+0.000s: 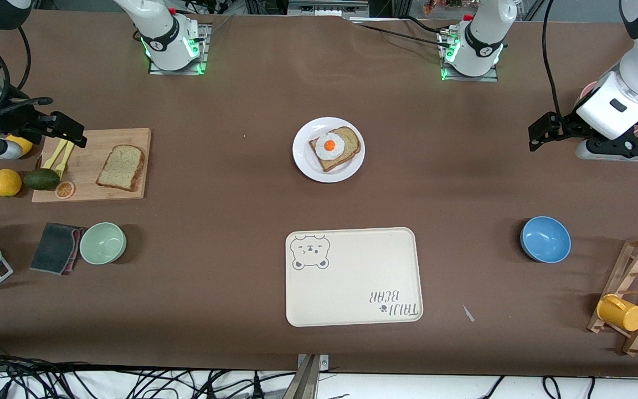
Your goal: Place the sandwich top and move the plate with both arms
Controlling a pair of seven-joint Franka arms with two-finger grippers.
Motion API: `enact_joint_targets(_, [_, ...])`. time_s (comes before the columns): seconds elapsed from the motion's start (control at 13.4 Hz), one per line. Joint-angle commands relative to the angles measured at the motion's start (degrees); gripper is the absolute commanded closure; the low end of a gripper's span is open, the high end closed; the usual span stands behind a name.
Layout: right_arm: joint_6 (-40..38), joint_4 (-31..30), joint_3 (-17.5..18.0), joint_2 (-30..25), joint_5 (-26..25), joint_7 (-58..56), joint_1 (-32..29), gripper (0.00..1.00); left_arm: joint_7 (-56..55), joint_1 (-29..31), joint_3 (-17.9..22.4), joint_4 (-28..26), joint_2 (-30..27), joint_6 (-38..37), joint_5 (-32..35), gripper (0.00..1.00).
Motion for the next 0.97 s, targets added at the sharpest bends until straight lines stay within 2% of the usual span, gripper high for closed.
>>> enact_joint_targets(0.0, [-0.75, -0.78, 1.63, -1.24, -2.1, -0.21, -0.2, 0.0, 0.39, 0.42, -0.57, 1.29, 0.42, -1.02, 1.43, 0.0])
enact_joint_targets(0.89, [-1.01, -3.05, 3.12, -1.15, -2.28, 0.49, -0.03, 0.02, 0.48, 0.6, -0.57, 1.29, 0.42, -1.02, 1.43, 0.0])
